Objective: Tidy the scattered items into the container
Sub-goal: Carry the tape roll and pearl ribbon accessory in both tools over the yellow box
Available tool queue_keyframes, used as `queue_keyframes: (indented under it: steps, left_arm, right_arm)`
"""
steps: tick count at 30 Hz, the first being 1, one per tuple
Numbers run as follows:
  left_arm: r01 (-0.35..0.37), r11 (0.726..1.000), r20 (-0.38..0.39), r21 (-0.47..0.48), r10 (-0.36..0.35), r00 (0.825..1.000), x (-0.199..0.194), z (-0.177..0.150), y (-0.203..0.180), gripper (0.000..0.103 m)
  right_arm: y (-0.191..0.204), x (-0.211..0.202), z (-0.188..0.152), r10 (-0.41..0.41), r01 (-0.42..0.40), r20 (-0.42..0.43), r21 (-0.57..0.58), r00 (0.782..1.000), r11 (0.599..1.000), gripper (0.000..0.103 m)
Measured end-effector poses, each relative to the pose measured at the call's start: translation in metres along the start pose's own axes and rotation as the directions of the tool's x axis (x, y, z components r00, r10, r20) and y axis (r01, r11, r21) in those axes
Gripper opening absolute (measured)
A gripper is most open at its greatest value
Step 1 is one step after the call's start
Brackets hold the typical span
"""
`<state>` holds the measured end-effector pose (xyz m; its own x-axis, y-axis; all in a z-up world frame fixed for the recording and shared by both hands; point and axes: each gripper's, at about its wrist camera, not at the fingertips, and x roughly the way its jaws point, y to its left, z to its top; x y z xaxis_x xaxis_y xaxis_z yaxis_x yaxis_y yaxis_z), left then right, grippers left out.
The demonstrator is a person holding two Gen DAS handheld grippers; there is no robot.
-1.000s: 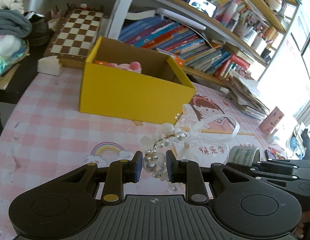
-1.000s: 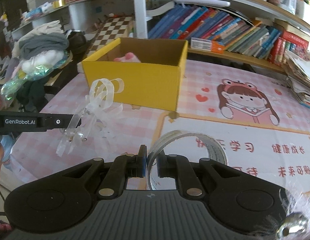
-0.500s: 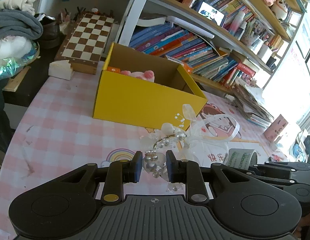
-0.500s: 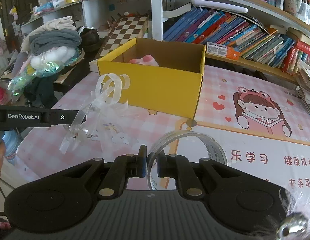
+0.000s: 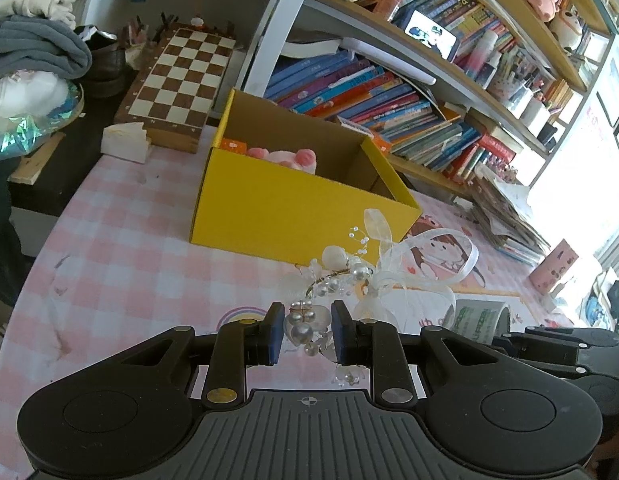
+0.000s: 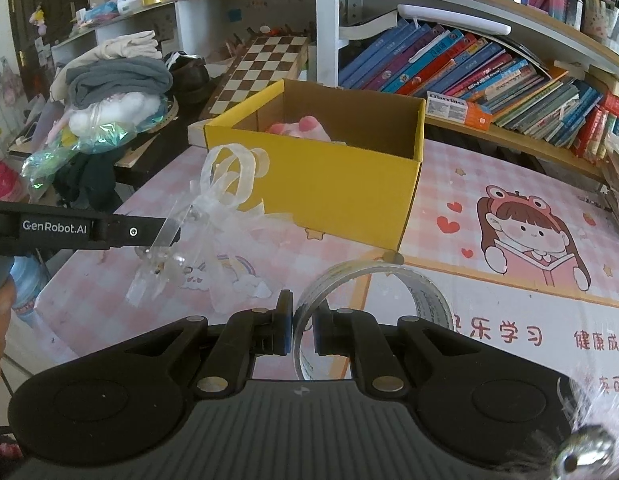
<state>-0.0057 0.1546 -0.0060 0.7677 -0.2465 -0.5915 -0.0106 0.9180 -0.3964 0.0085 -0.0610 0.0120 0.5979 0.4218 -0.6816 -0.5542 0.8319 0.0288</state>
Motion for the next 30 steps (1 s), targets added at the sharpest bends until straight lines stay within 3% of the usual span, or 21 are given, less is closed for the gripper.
queue_keyframes:
  steps: [13,30]
  left_arm:
    - [-0.021,1.000,0.073,-0.013,0.022,0.997,0.005,0.029,-0.008,0.023]
    - [-0.087,0.996,0.218,-0.007,0.087,0.972,0.040,0.111,-0.020,0.023]
  right_arm:
    - [-0.015,0.007,0.031,0.033,-0.030,0.070,-0.049,0.997,0.998,0.009]
    - [-0.053,0.030,0.127,0.126,-0.093,0.224,-0.151,0.966,0.984,0.009]
